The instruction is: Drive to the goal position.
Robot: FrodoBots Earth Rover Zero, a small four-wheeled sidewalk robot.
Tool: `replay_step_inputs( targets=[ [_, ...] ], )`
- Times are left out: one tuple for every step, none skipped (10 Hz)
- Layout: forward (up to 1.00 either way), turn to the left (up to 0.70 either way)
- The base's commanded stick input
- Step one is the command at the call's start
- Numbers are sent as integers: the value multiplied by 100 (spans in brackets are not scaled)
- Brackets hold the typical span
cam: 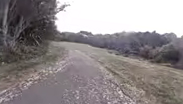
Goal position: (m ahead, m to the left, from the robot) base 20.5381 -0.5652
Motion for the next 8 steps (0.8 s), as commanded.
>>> replay_step_inputs(
  targets=[
    [45, 0],
    [45, 0],
    [45, 0],
    [45, 0],
    [45, 0],
    [45, 1],
    [45, 3],
    [45, 27]
  ],
)
